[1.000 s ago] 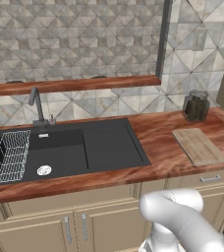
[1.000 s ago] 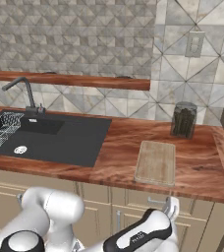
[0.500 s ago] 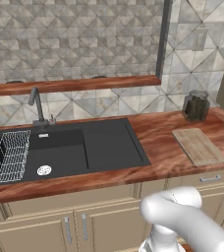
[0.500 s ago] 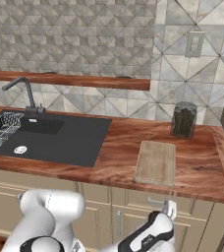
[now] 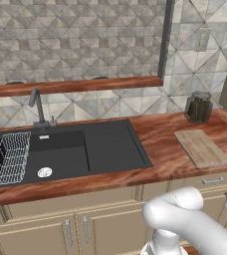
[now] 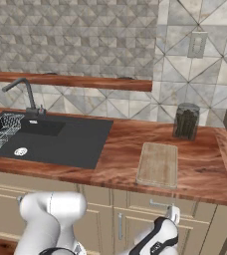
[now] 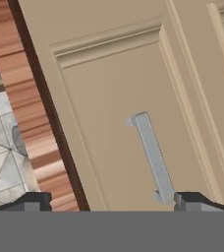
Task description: Open the drawer on the right and place the cutting tools on the cutting board.
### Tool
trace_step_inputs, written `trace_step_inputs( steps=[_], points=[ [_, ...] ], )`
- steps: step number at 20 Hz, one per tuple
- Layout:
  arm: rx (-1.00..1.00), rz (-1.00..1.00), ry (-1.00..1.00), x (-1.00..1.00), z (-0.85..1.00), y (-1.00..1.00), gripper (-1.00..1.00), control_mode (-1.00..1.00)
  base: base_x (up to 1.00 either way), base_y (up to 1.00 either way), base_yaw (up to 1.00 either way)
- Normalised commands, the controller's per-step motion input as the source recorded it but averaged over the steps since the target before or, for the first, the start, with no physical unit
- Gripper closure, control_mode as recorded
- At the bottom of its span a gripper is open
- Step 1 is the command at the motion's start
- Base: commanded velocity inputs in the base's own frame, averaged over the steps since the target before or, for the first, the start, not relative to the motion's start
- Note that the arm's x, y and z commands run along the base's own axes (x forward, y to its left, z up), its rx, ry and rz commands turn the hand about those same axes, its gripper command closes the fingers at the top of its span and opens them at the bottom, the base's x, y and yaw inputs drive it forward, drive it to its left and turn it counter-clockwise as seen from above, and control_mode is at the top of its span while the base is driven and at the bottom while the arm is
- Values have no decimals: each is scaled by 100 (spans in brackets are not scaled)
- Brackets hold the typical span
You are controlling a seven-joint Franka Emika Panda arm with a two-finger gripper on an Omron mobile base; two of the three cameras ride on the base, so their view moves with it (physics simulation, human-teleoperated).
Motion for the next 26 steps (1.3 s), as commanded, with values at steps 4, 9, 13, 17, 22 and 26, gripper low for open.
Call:
trace_step_inputs(
  steps=[4, 9, 13, 17, 22, 26],
  points=[
    [1, 0, 0, 24, -18, -1, -100, -100, 0, 0, 0],
    [0, 0, 0, 33, -5, 0, -100, -100, 0, 0, 0],
    [0, 0, 0, 30, -15, 0, -100, -100, 0, 0, 0],
    [0, 0, 0, 23, -29, 0, -100, -100, 0, 0, 0],
    [0, 0, 0, 21, -37, 0, -100, -100, 0, 0, 0],
    [0, 0, 0, 22, -38, -2, -100, -100, 0, 0, 0]
  ],
)
